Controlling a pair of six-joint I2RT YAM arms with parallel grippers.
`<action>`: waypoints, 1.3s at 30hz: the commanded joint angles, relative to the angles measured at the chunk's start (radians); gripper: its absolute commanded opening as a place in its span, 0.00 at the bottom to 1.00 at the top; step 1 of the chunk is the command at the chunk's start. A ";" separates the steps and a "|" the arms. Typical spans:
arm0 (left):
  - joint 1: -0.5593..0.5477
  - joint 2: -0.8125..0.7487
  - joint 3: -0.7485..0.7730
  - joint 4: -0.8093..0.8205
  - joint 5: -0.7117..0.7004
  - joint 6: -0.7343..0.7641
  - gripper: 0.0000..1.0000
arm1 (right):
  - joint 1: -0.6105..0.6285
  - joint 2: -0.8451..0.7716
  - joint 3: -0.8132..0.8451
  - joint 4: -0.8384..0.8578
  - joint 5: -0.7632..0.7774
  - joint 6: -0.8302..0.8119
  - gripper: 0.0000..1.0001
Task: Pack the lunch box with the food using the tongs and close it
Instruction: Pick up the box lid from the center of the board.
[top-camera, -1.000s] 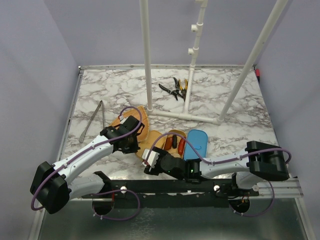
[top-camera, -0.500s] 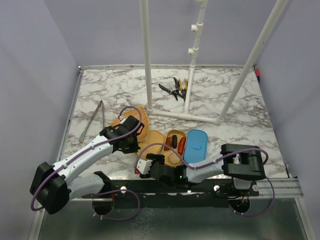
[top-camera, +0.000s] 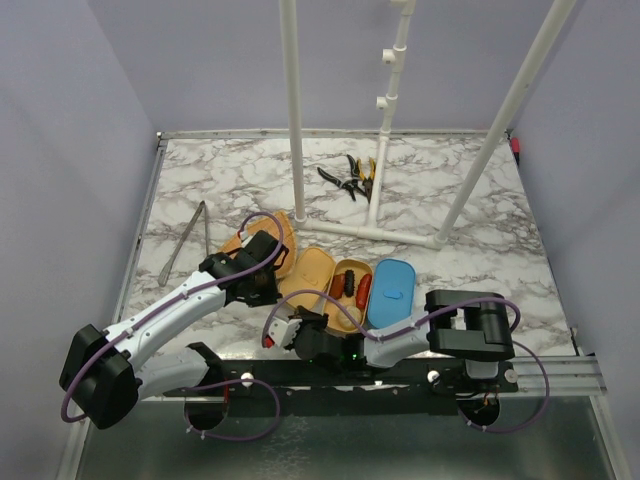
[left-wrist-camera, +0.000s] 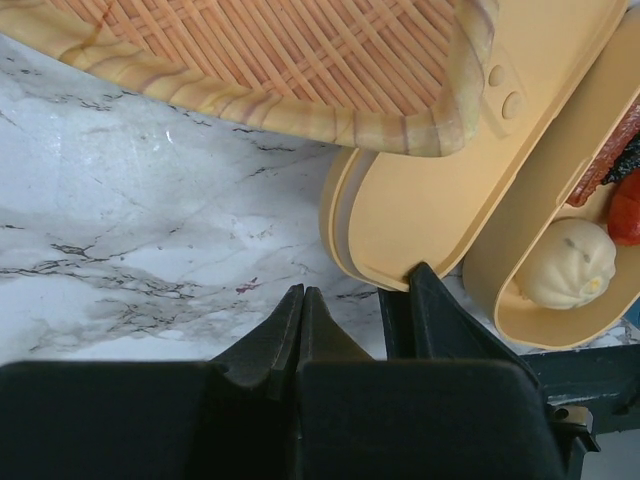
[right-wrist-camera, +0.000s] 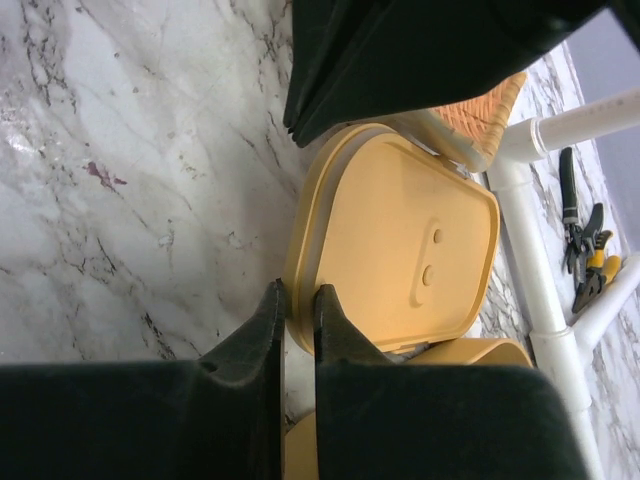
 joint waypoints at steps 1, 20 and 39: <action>0.007 -0.029 0.031 0.013 0.021 0.020 0.00 | 0.009 -0.029 -0.019 0.088 0.054 0.004 0.01; 0.029 -0.012 0.378 -0.077 -0.220 0.221 0.46 | 0.008 -0.527 -0.074 -0.232 0.082 0.216 0.01; 0.067 -0.040 0.374 0.279 0.134 0.642 0.56 | -0.502 -1.039 0.037 -0.755 -0.698 0.585 0.01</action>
